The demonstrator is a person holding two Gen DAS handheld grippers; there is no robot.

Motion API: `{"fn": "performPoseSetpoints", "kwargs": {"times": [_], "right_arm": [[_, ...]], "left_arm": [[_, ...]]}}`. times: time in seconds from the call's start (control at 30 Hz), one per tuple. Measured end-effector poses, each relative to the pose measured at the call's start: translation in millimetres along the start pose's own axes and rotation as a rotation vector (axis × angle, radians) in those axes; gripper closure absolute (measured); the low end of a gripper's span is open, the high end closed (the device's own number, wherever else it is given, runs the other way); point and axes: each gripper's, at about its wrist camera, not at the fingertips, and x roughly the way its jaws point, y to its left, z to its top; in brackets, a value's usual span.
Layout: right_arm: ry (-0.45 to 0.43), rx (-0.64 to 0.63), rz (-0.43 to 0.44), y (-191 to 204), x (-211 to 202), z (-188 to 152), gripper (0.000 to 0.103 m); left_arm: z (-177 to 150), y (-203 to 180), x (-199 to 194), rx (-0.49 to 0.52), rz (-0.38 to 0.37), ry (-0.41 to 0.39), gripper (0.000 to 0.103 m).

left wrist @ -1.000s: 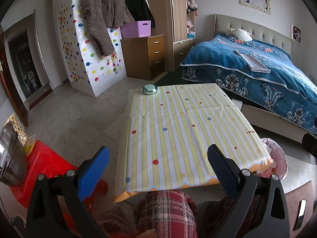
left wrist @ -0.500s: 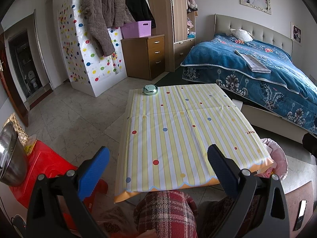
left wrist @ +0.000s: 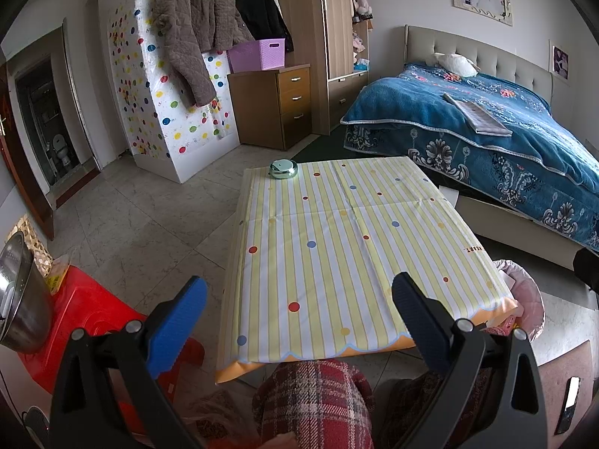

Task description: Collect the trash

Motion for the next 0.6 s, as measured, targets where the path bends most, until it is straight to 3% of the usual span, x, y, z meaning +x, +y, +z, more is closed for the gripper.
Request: {"fn": "performPoseSetpoints", "kwargs": {"times": [0.6], "right_arm": [[0.001,0.001,0.000,-1.6,0.2,-1.1,0.007]], "left_arm": [[0.5,0.3,0.8,0.000,0.002,0.001,0.007]]}}
